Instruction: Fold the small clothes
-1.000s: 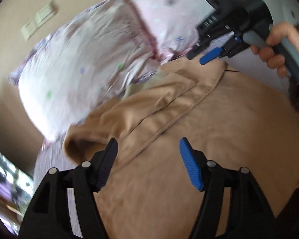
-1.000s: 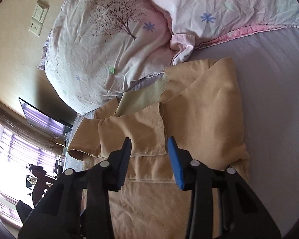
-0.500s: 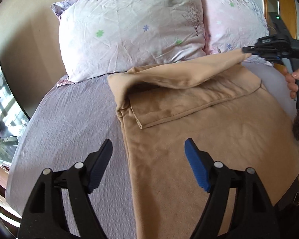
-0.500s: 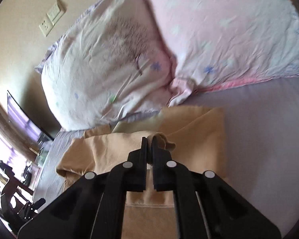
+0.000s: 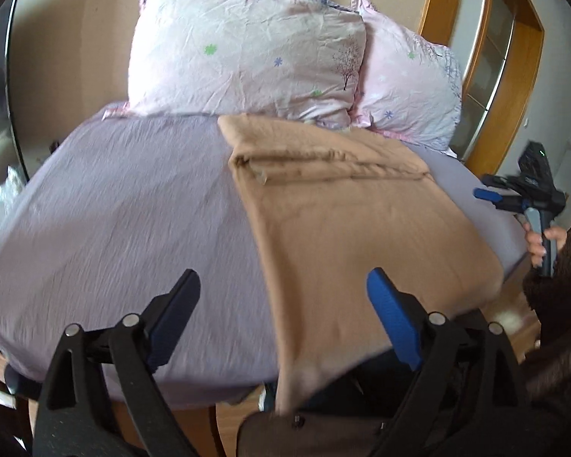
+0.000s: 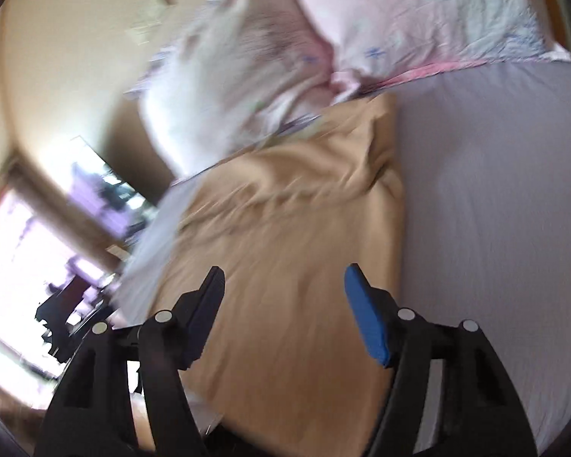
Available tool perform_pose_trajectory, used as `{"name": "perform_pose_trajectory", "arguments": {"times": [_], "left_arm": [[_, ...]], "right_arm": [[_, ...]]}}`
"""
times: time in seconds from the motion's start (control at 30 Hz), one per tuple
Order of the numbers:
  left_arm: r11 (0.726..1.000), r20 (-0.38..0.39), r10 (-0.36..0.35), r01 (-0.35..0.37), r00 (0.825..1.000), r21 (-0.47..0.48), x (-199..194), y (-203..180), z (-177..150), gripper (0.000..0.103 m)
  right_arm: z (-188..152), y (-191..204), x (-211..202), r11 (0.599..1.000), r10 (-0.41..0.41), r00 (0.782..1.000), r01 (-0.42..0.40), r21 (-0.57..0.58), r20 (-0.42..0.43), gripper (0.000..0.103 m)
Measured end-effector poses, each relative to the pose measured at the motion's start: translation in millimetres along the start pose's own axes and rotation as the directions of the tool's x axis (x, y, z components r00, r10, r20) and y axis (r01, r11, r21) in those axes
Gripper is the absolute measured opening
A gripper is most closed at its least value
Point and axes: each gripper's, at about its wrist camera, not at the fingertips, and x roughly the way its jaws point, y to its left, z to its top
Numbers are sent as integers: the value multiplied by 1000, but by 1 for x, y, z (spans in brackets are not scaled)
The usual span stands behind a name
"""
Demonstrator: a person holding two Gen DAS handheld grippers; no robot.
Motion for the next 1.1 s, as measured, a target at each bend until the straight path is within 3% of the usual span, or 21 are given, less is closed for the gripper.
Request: {"name": "perform_pose_trajectory", "arguments": {"times": [0.1,0.2,0.3,0.4,0.5,0.57,0.6,0.63,0.67,0.7,0.73,0.8,0.9,1.0,1.07,1.1], "left_arm": [[996,-41,-59,56,997,-65,-17,18,-35,91],[993,-91,-76,68,993,-94,-14,26,-62,93],[991,-128,-90,76,988,-114,6,21,-74,92],[988,-140,-127,113,982,-100,27,7,-77,90],[989,-158,-124,109,980,-103,44,0,-79,81],[980,-177,-165,141,970,-143,56,-2,-81,69],[973,-185,-193,163,964,-165,60,-2,-82,56],[965,-195,-219,184,956,-187,65,-3,-83,40],[958,-199,-239,197,950,-210,69,-4,-84,31],[948,-200,-258,207,945,-240,73,-3,-85,11],[932,-195,-285,224,938,-287,76,1,-86,5],[895,-169,-338,261,926,-361,75,9,-85,4],[883,-127,-338,267,933,-386,63,14,-79,3],[845,-46,-379,326,924,-424,44,19,-59,3],[854,31,-363,346,931,-388,28,19,-26,3],[852,58,-372,365,927,-375,24,20,-9,3]], "right_arm": [[-58,-3,-45,995,103,994,-104,-11,-47,67],[-102,-27,-75,998,32,996,-26,61,-89,71],[-121,-54,-69,988,5,993,14,151,-121,71],[-126,-69,-48,981,73,988,-47,186,-137,71],[-127,-77,-23,976,119,979,-84,202,-167,71],[-131,-78,-14,966,171,968,-128,224,-184,70],[-133,-78,-10,961,199,963,-156,228,-182,67],[-134,-78,-9,957,220,959,-177,229,-179,59],[-135,-76,-6,952,248,952,-204,230,-178,43],[-138,-74,-8,949,265,948,-224,223,-175,29],[-139,-72,-9,946,285,942,-246,210,-177,7],[-137,-62,-15,949,295,940,-268,166,-172,7],[-120,-44,-32,947,316,940,-306,97,-126,7],[-84,-21,-49,950,313,948,-312,12,-60,7],[-50,-2,-56,948,311,950,-311,-61,-18,7],[-27,8,-57,946,311,950,-309,-100,8,7]]}}
